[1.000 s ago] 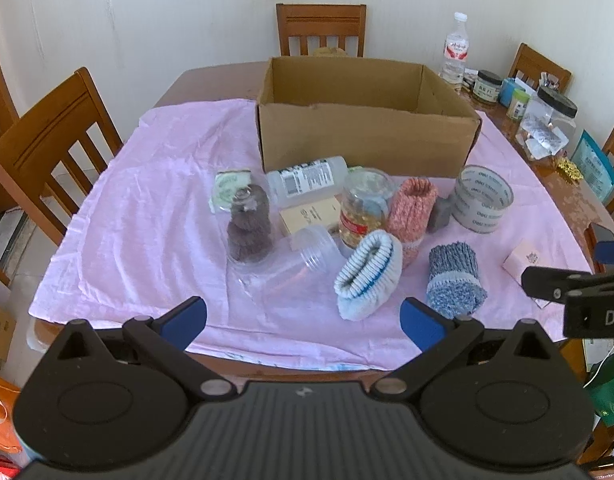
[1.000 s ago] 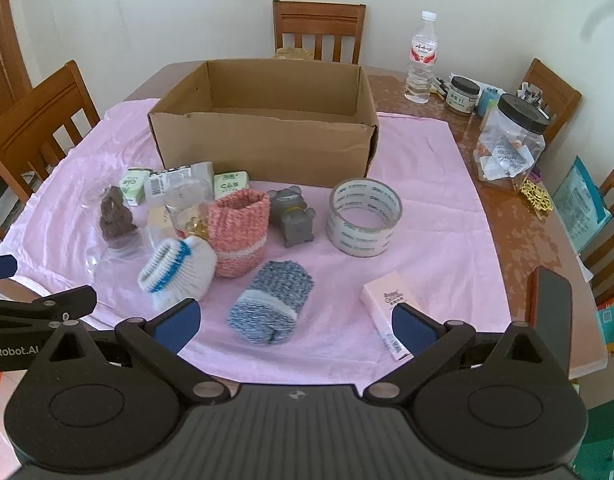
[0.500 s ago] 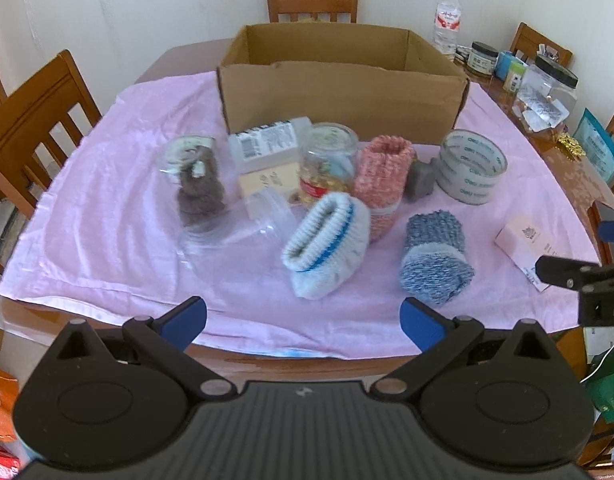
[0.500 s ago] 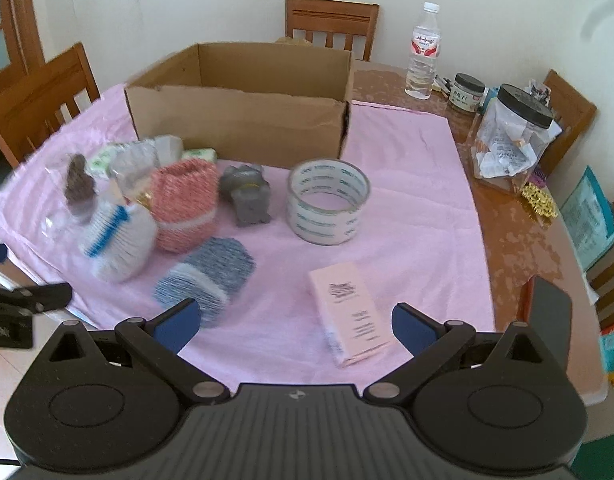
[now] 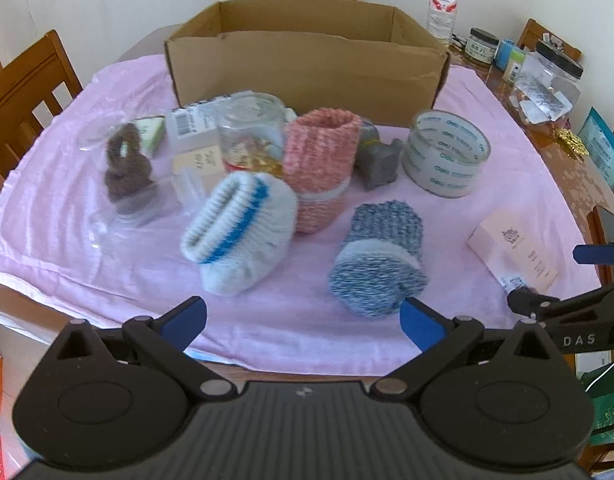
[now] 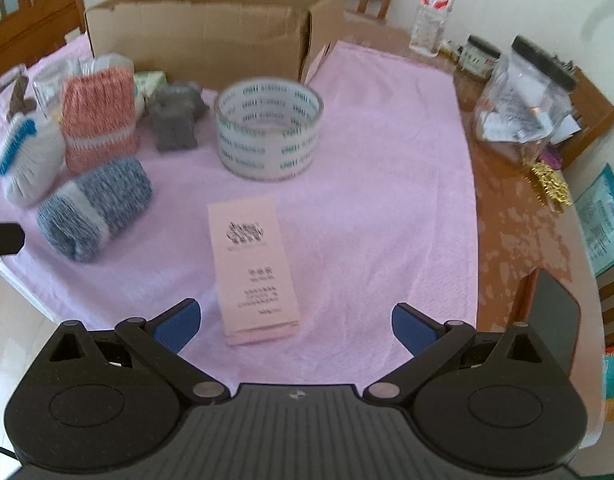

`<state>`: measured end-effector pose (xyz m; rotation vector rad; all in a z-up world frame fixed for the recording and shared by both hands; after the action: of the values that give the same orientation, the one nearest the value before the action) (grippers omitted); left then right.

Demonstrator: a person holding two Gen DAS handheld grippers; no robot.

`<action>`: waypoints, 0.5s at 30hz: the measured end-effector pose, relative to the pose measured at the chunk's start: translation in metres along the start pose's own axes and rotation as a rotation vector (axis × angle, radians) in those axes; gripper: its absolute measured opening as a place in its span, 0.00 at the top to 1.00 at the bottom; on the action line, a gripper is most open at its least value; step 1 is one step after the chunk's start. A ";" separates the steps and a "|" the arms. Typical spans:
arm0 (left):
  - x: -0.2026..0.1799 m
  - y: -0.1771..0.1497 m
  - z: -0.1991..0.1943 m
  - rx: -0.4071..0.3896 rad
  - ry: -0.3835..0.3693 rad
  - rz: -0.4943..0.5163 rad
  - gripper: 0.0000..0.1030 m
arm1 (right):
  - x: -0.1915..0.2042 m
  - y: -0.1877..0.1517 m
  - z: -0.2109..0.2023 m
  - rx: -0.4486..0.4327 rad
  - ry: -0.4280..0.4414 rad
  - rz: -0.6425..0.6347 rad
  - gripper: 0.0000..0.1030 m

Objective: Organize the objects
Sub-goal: 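Move left tool toward grey knit sock while right tool moves toward pink cosmetic box, then close left tool on grey knit sock while right tool grasps pink cosmetic box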

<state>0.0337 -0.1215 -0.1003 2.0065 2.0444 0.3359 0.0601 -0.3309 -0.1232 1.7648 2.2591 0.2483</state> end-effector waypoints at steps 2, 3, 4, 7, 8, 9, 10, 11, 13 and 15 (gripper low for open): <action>-0.007 0.001 0.003 0.003 0.003 -0.001 0.01 | -0.006 -0.001 0.003 0.002 -0.010 -0.020 0.00; -0.011 0.002 0.005 0.005 0.003 -0.001 0.01 | -0.009 0.000 0.004 0.001 -0.012 -0.024 0.00; -0.014 0.003 0.007 0.006 0.004 -0.001 0.01 | -0.014 0.000 0.004 0.002 -0.013 -0.024 0.00; -0.022 0.005 0.011 0.009 0.004 -0.006 0.01 | -0.027 0.004 0.006 0.003 -0.025 -0.022 0.00; -0.024 0.005 0.012 0.010 0.005 -0.006 0.01 | -0.031 0.006 0.008 0.002 -0.029 -0.021 0.00; -0.026 0.005 0.013 0.011 0.007 -0.007 0.01 | -0.035 0.007 0.009 0.002 -0.031 -0.019 0.00; -0.028 0.005 0.014 0.013 0.011 -0.008 0.01 | -0.039 0.009 0.010 0.002 -0.034 -0.017 0.00; -0.030 0.005 0.015 0.016 0.013 -0.010 0.01 | -0.042 0.011 0.012 0.001 -0.036 -0.017 0.00; -0.032 0.004 0.016 0.018 0.015 -0.016 0.01 | -0.048 0.015 0.016 -0.003 -0.039 -0.015 0.00; -0.034 0.004 0.016 0.019 0.020 -0.022 0.01 | -0.053 0.019 0.018 -0.005 -0.050 -0.001 0.00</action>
<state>0.0436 -0.1552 -0.1131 1.9980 2.0871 0.3349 0.0951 -0.3777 -0.1300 1.7474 2.2227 0.2066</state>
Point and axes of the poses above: each gripper's, at about its wrist camera, not at the fingertips, and z roughly the way its jaws point, x to its left, y to its top, the point moved 1 cm from there along z, roughly the way its jaws point, and after that the axes turned 14 degrees about x, right-handed, at the moved point
